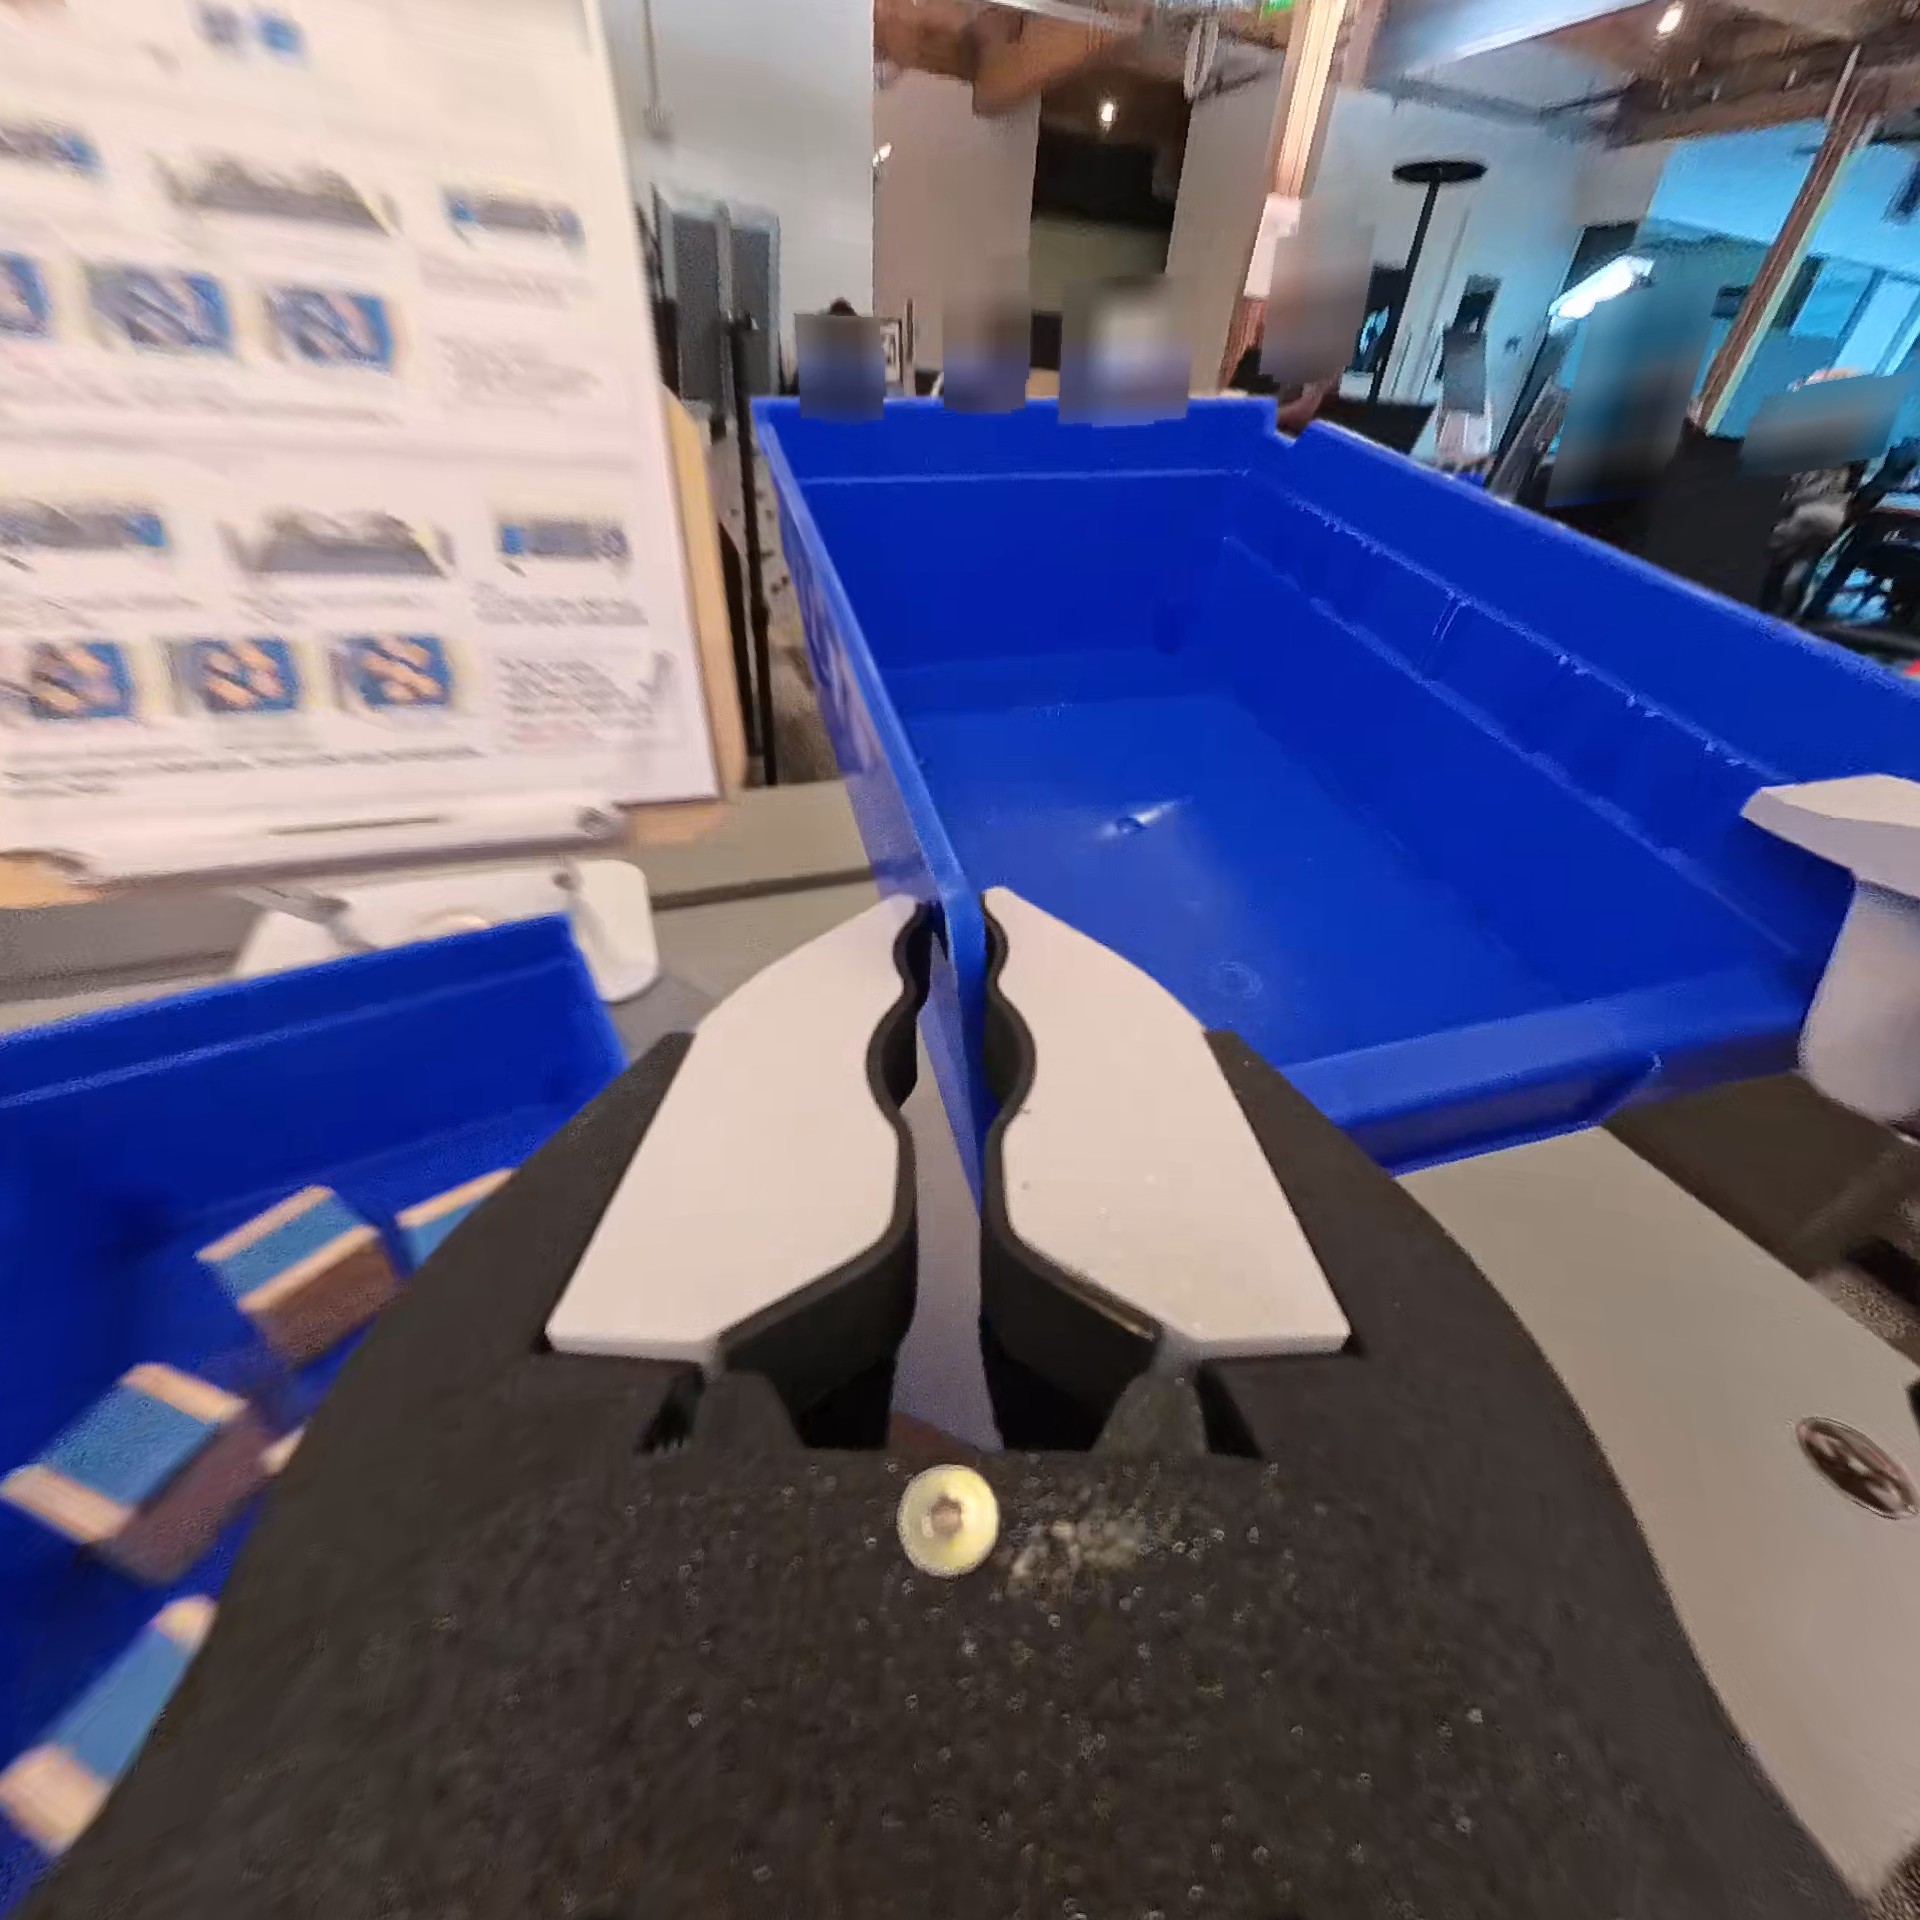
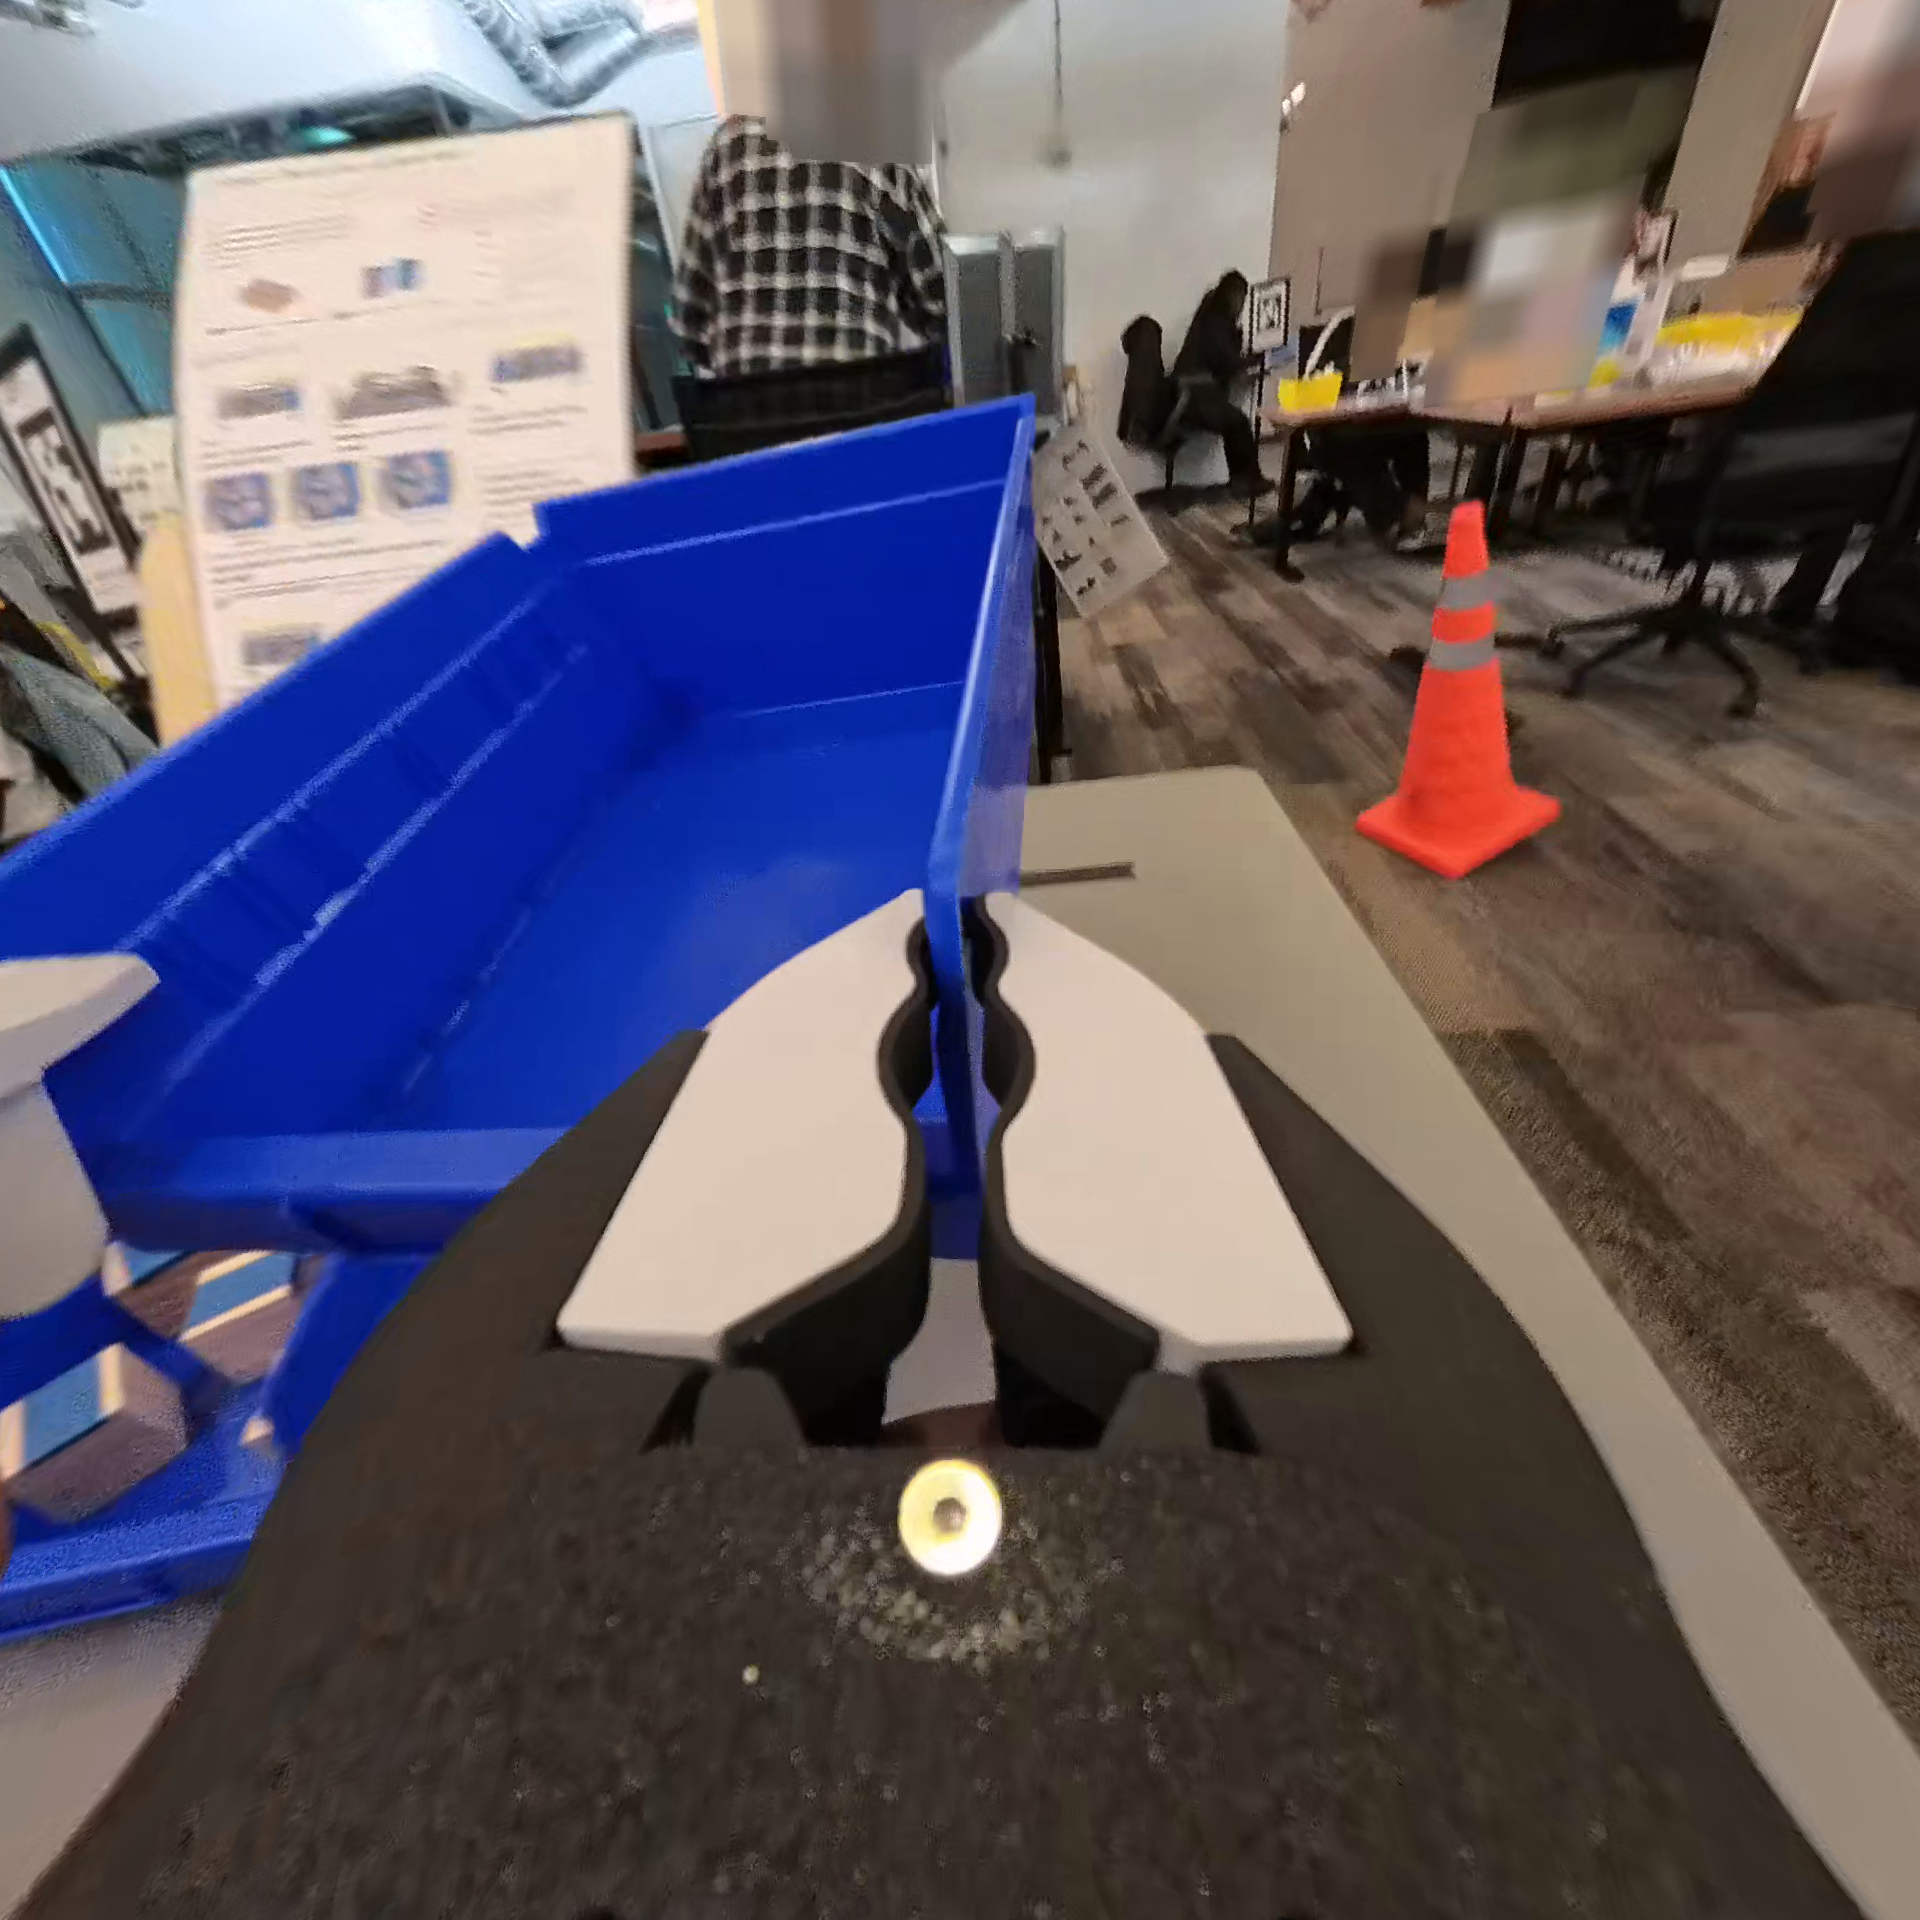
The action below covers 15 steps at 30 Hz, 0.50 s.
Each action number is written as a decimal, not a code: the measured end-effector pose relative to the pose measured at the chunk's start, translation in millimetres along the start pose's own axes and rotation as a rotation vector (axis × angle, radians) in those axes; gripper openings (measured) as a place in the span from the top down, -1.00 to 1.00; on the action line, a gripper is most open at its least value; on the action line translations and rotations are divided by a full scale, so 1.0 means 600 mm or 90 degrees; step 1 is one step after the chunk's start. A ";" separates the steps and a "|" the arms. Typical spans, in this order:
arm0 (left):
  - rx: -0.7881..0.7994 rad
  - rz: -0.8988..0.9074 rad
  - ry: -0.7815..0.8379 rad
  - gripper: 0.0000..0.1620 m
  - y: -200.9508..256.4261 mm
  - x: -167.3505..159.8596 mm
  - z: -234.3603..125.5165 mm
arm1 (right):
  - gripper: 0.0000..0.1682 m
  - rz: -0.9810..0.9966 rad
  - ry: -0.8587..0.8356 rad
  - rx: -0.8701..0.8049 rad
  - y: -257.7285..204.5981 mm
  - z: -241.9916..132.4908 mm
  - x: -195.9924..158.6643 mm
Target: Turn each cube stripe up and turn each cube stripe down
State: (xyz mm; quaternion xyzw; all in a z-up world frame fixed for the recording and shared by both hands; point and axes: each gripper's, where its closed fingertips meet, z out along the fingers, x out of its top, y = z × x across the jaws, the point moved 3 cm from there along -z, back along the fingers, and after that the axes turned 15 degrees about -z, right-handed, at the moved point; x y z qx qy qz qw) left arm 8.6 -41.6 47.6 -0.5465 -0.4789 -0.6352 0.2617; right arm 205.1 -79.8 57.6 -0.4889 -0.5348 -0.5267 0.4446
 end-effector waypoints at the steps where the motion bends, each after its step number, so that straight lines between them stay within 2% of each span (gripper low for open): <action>1: 0.003 -0.002 -0.008 0.94 0.016 -0.029 0.021 | 0.95 0.026 -0.009 0.000 0.028 0.012 -0.030; 7: 0.031 0.037 -0.056 0.91 0.070 -0.165 0.092 | 0.97 0.117 -0.085 0.019 0.121 0.060 -0.211; 11: 0.028 0.003 -0.164 0.90 0.055 -0.241 0.120 | 0.96 0.091 -0.144 0.017 0.139 0.073 -0.260; 15: 0.005 0.003 -0.227 0.86 0.045 -0.288 0.122 | 0.96 0.080 -0.175 -0.013 0.141 0.086 -0.293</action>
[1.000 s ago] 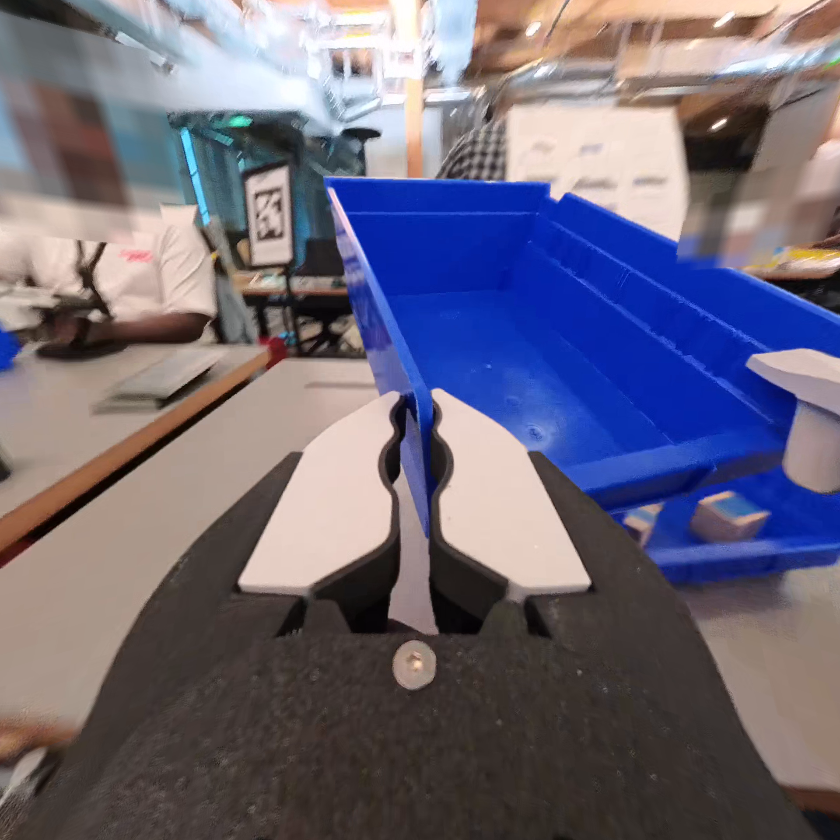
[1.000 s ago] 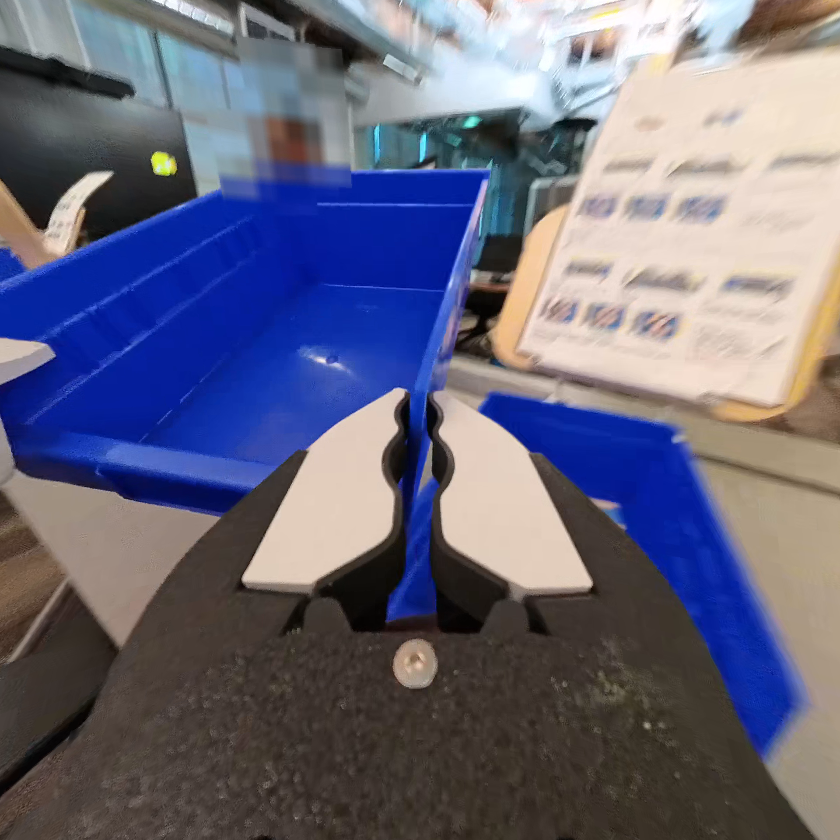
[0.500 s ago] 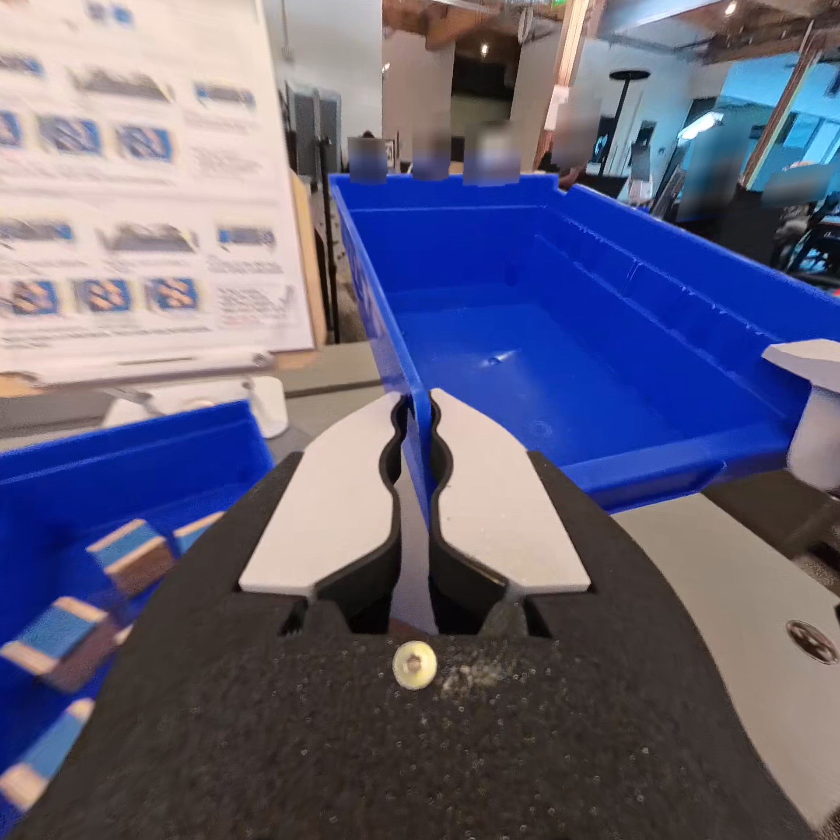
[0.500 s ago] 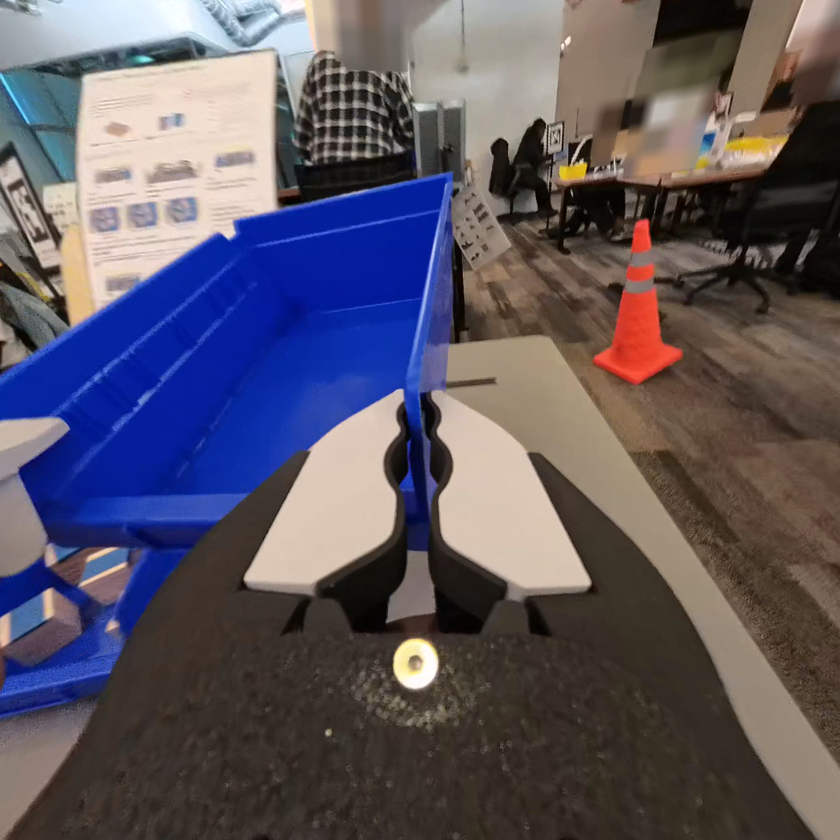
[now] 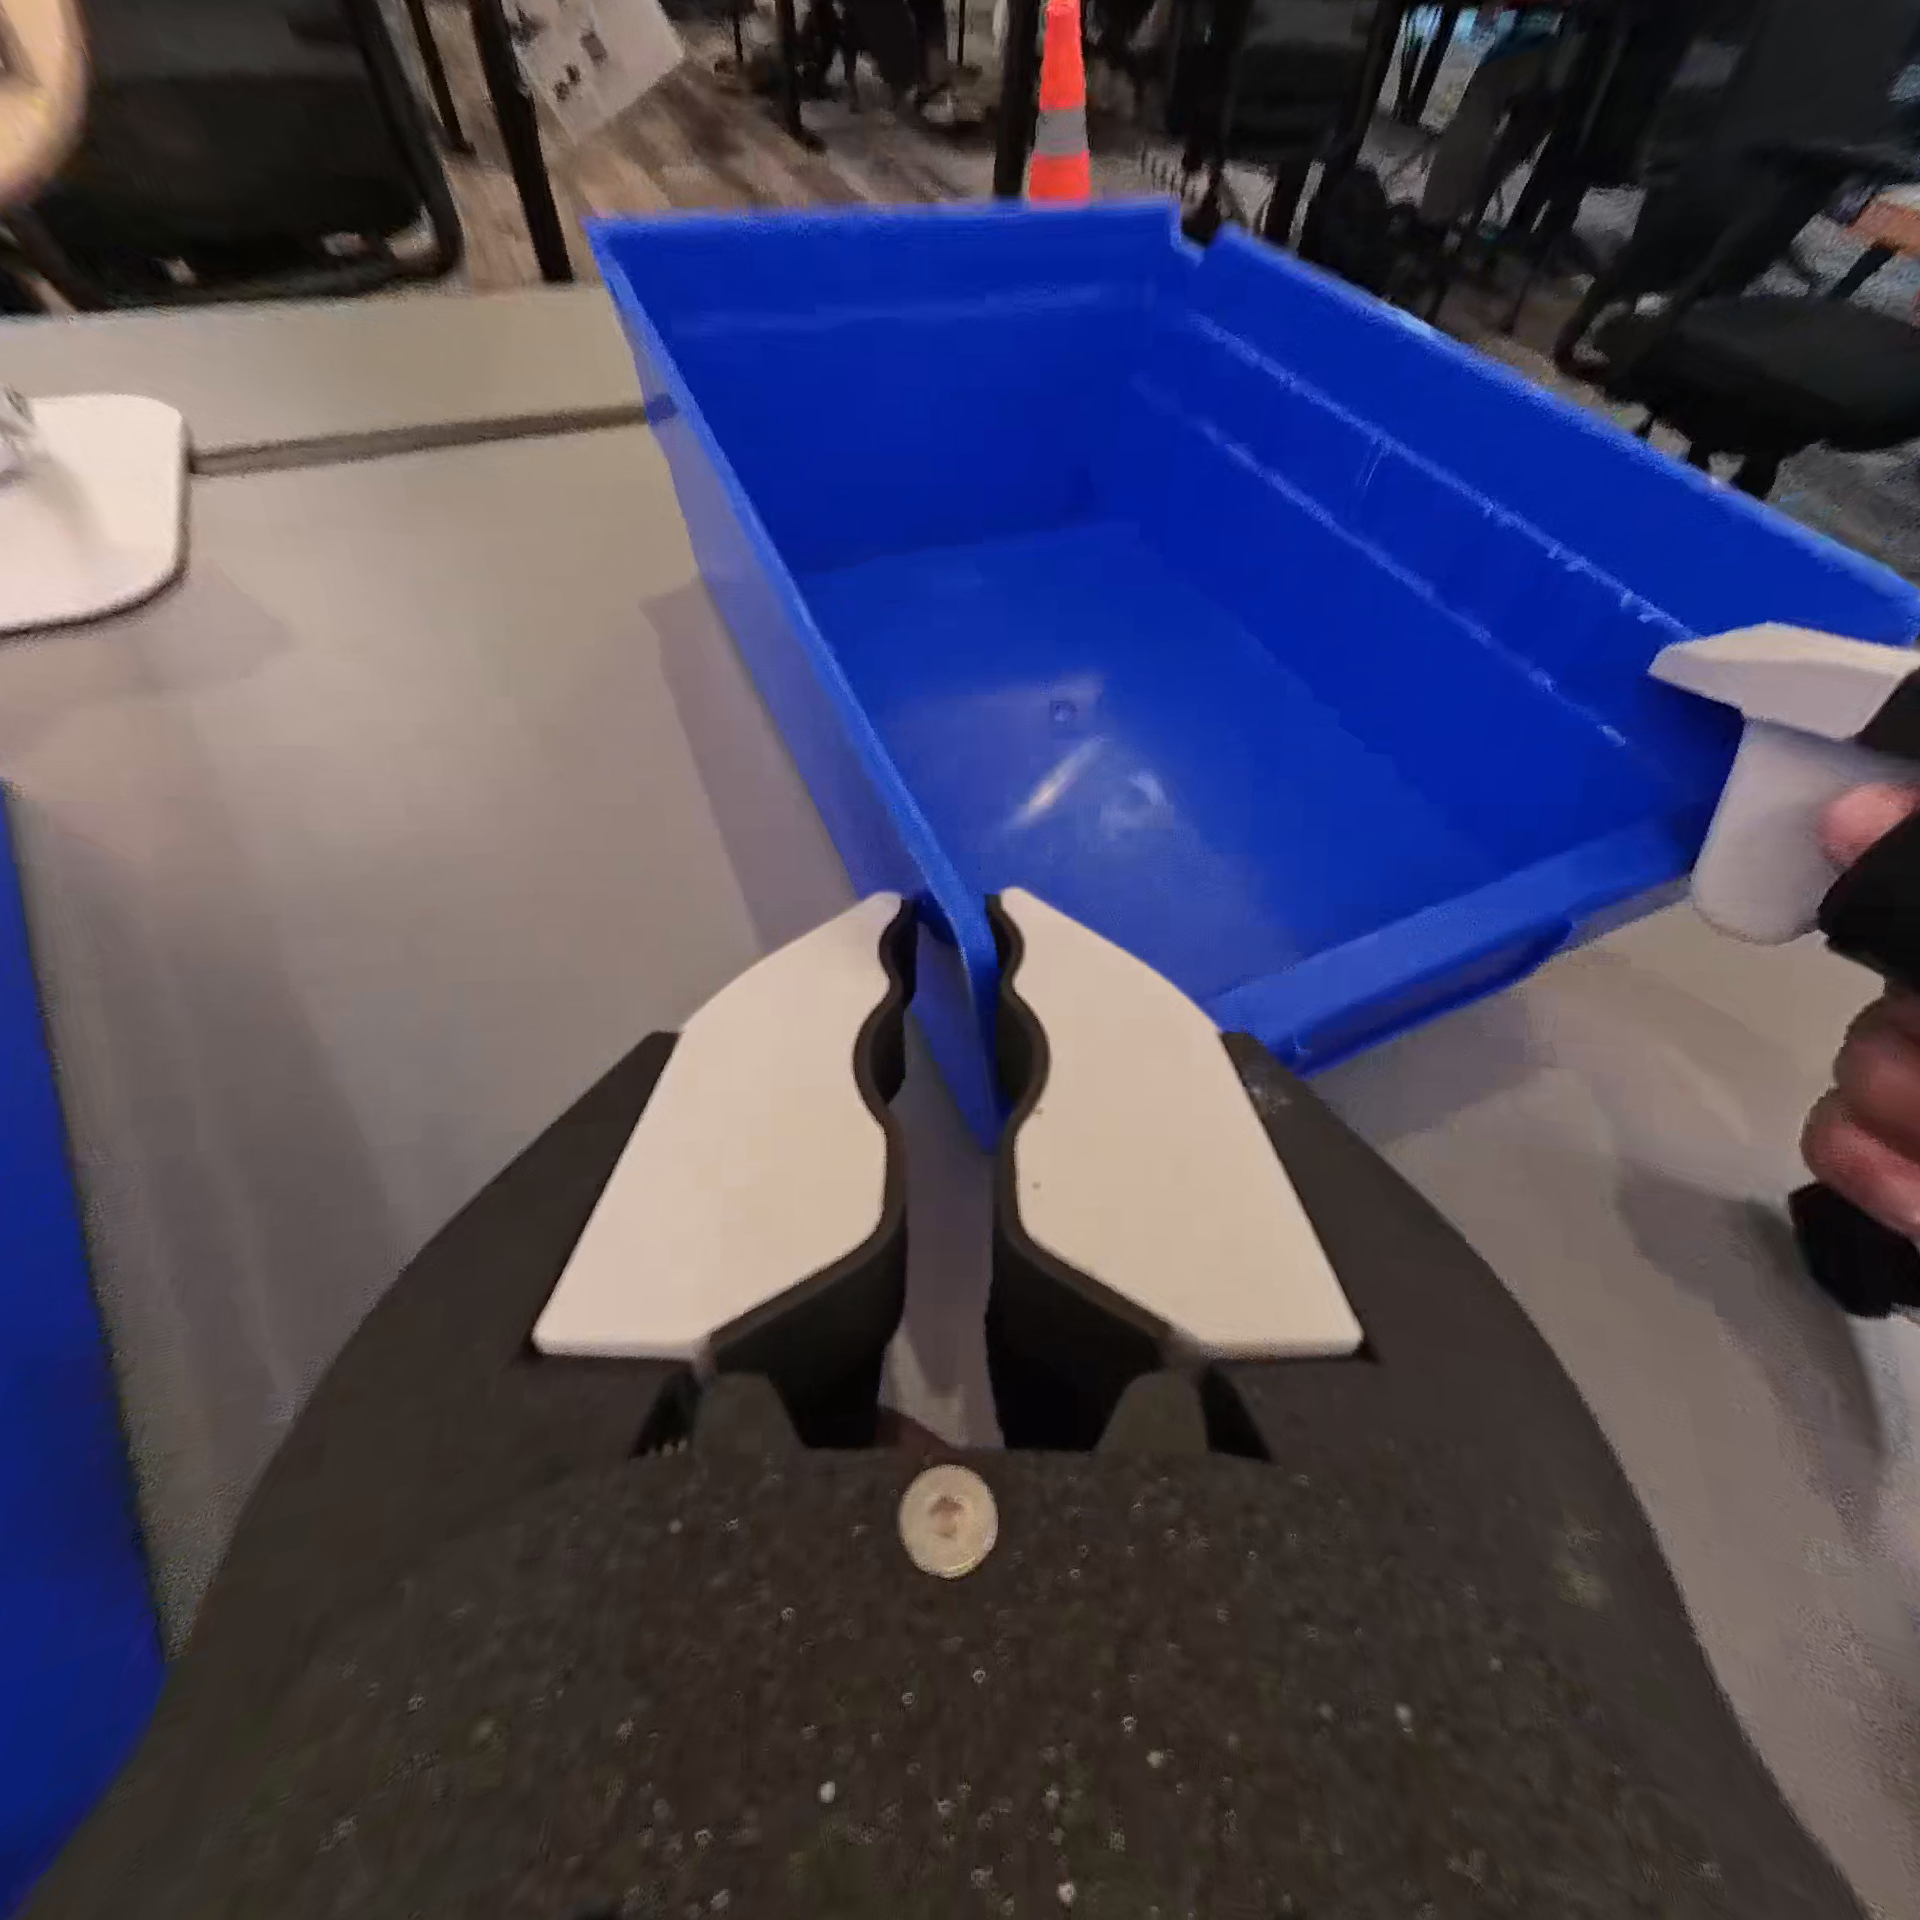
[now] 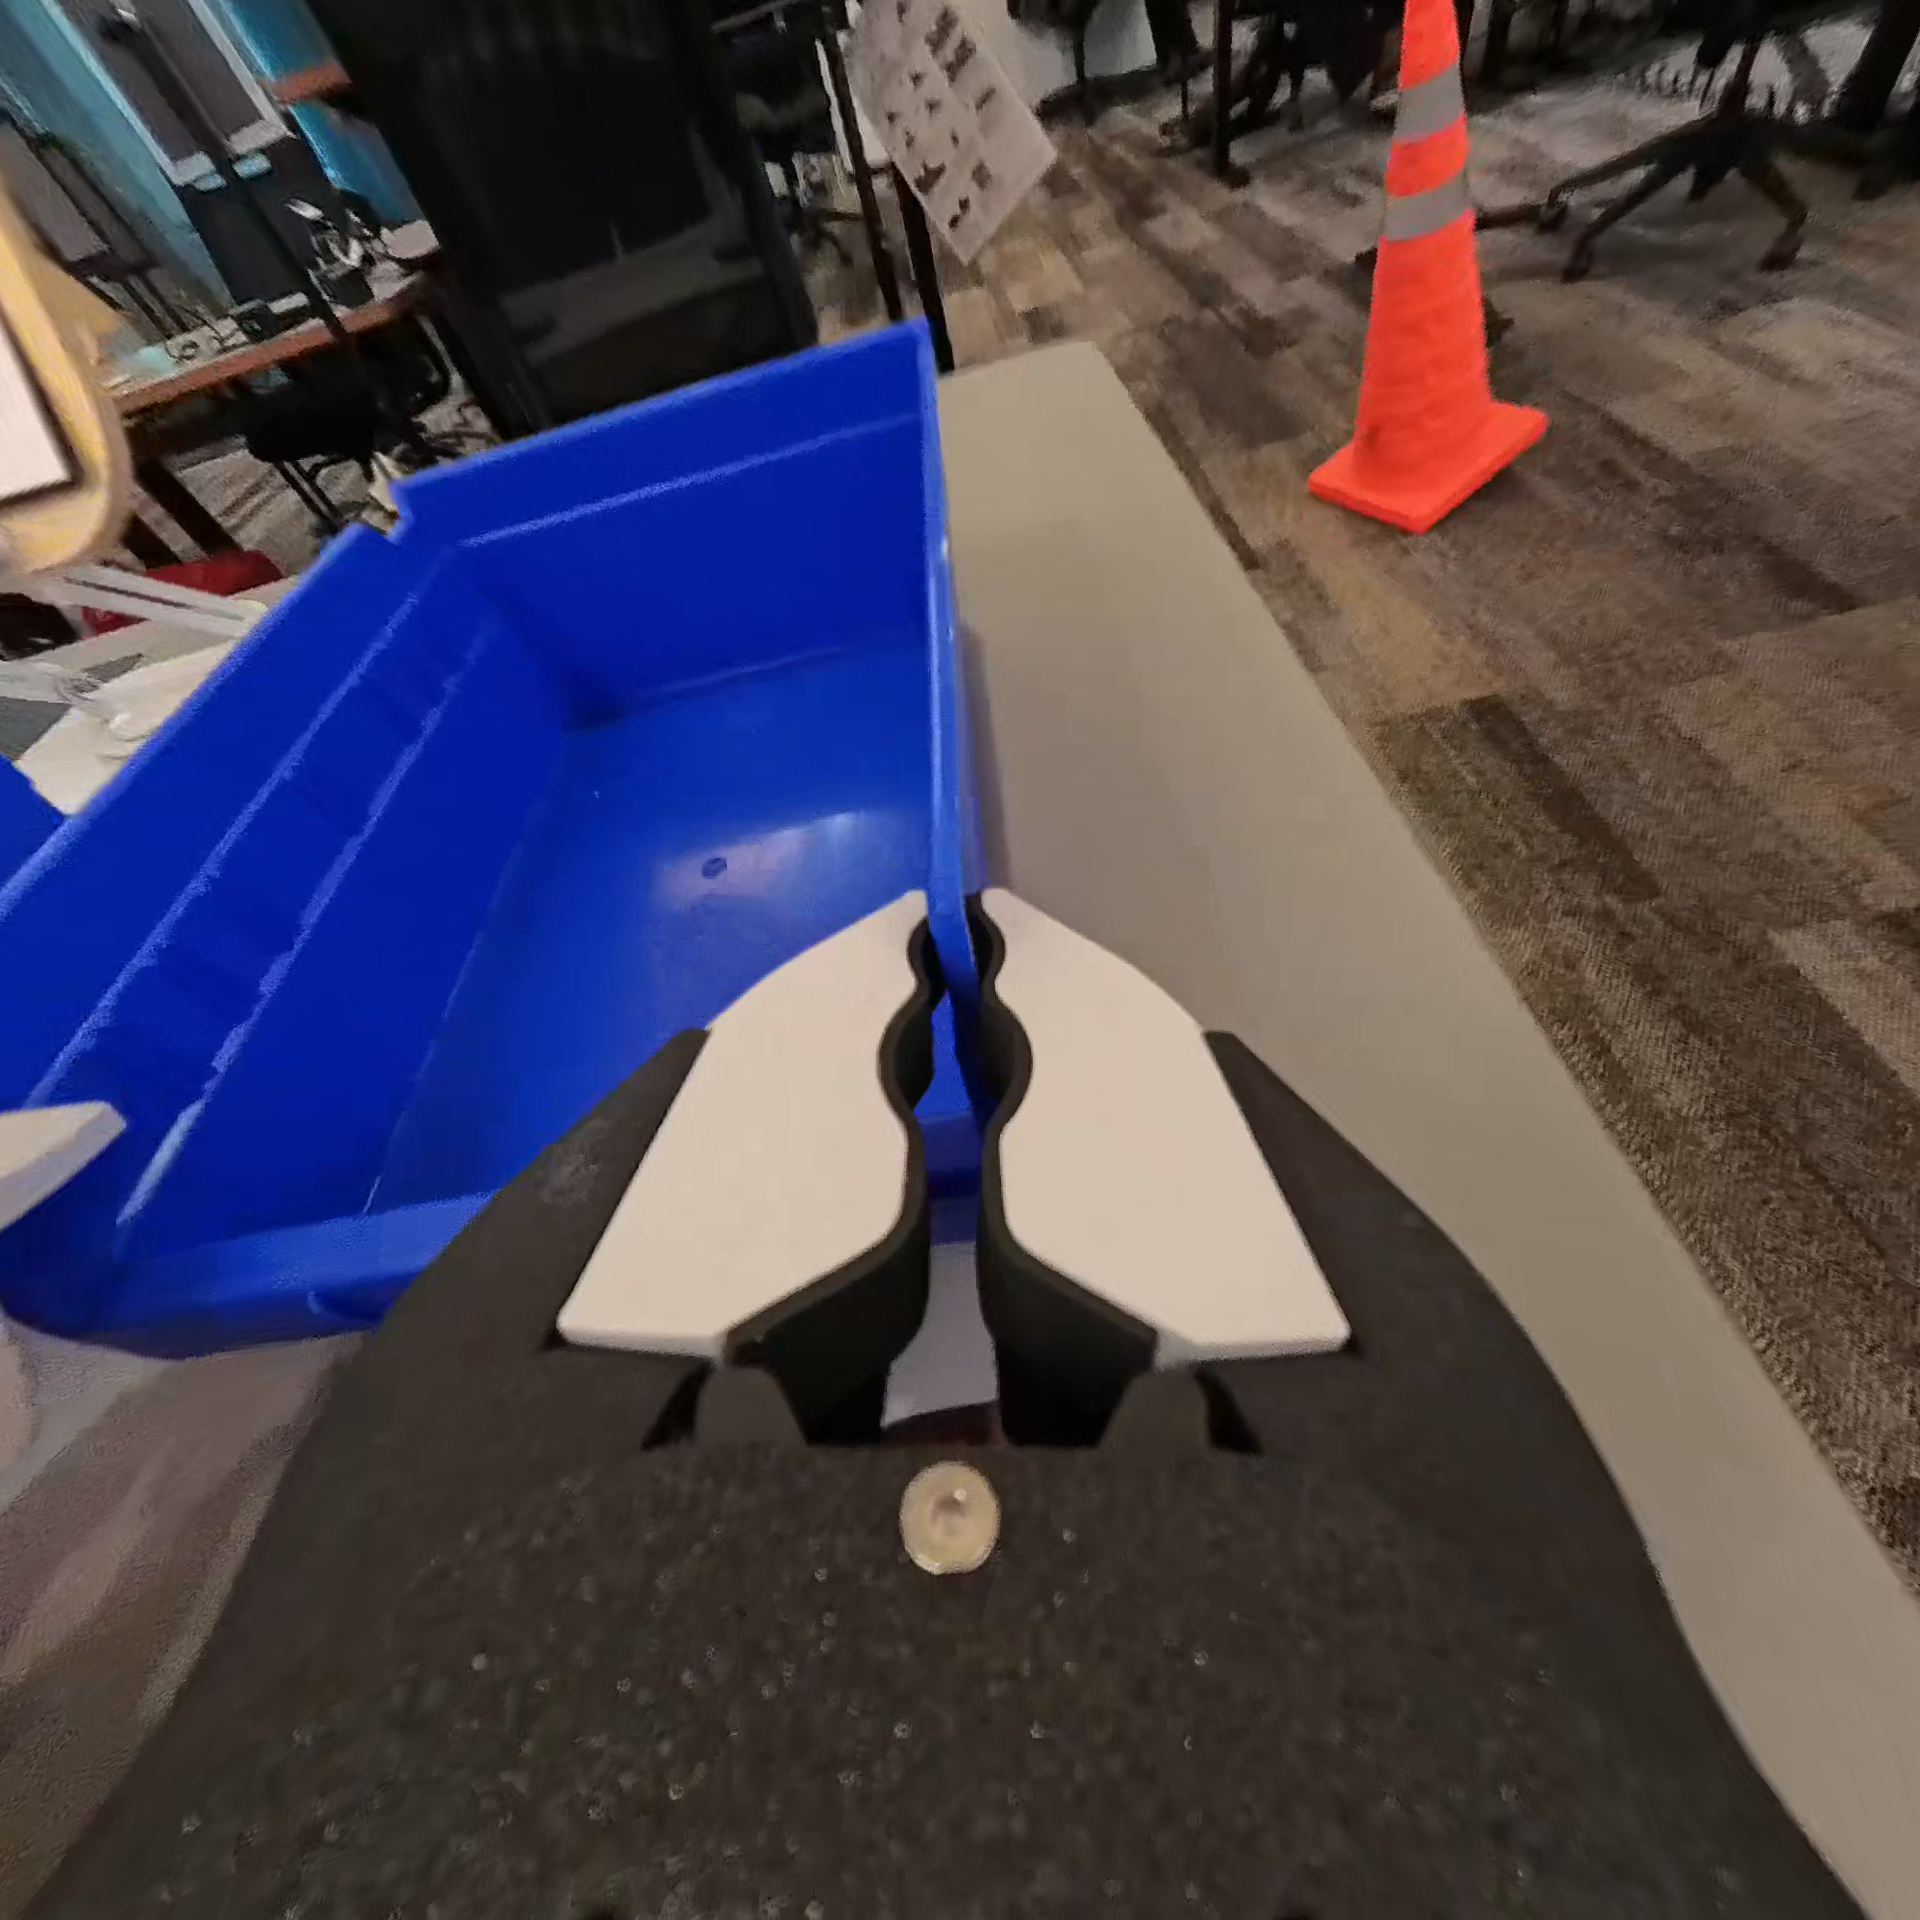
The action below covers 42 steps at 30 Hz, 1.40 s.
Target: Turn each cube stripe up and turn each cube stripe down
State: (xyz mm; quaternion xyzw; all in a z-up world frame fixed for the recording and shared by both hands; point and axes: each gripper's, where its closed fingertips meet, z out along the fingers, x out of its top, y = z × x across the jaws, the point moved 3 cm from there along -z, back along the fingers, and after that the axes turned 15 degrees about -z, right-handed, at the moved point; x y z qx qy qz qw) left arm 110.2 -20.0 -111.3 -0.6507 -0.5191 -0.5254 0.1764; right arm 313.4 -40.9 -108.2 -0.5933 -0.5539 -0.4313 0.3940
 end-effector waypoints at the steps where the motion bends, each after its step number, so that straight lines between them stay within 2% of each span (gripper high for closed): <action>1: -0.008 -0.008 -0.013 0.79 -0.002 -0.005 0.001 | 0.96 0.016 0.002 0.014 -0.003 0.005 -0.007; 4: -0.058 -0.021 -0.037 0.61 0.001 -0.004 -0.014 | 0.94 0.045 0.022 0.028 -0.006 0.006 -0.005; 5: -0.067 -0.014 -0.033 0.48 0.000 0.001 -0.028 | 0.92 0.041 0.023 0.022 -0.004 0.001 -0.001; 6: -0.080 -0.004 -0.025 0.41 -0.002 0.010 -0.050 | 0.81 0.040 0.040 -0.002 0.002 -0.009 0.011; 8: -0.116 0.014 -0.001 0.37 -0.012 0.029 -0.110 | 0.71 0.017 0.111 -0.046 0.009 -0.041 0.050; 11: -0.136 0.039 0.045 0.32 -0.063 0.066 -0.216 | 0.65 -0.104 0.228 -0.099 -0.015 -0.094 0.121; 13: -0.091 0.072 0.091 0.31 -0.128 0.091 -0.277 | 0.60 -0.195 0.301 -0.109 -0.063 -0.123 0.167; 16: 0.025 0.114 0.117 0.23 -0.256 0.098 -0.349 | 0.58 -0.288 0.320 -0.073 -0.170 -0.137 0.207; 18: 0.082 0.067 0.131 0.24 -0.341 0.085 -0.385 | 0.51 -0.313 0.315 0.037 -0.276 -0.131 0.213; 20: 0.106 -0.005 0.102 0.23 -0.404 0.056 -0.392 | 0.44 -0.291 0.283 0.189 -0.394 -0.122 0.192; 21: 0.111 -0.033 0.082 0.20 -0.424 0.042 -0.388 | 0.47 -0.276 0.249 0.255 -0.446 -0.115 0.172; 23: 0.135 -0.051 0.086 0.24 -0.451 0.028 -0.378 | 0.57 -0.255 0.177 0.296 -0.510 -0.095 0.130; 26: 0.133 -0.050 0.067 0.23 -0.453 0.018 -0.350 | 0.58 -0.236 0.118 0.334 -0.561 -0.078 0.082; 29: 0.121 -0.074 0.052 0.25 -0.448 0.021 -0.324 | 0.57 -0.242 0.042 0.291 -0.569 -0.055 0.032; 32: 0.127 -0.094 0.027 0.40 -0.452 0.024 -0.301 | 0.60 -0.232 -0.034 0.258 -0.567 -0.026 -0.015; 34: 0.136 -0.089 0.011 0.49 -0.455 0.026 -0.295 | 0.85 -0.164 -0.024 0.262 -0.570 -0.019 -0.018; 35: 0.147 -0.100 0.009 0.63 -0.459 0.029 -0.299 | 0.95 -0.164 -0.010 0.226 -0.562 -0.017 -0.015; 36: 0.158 -0.103 0.015 0.82 -0.465 0.035 -0.305 | 0.96 -0.185 -0.009 0.205 -0.561 -0.018 -0.013; 39: 0.212 -0.057 0.021 0.94 -0.489 0.042 -0.319 | 0.96 -0.167 0.005 0.182 -0.587 -0.038 -0.010; 42: 0.234 -0.041 0.050 0.96 -0.531 0.063 -0.347 | 0.95 -0.152 0.050 0.148 -0.639 -0.060 -0.008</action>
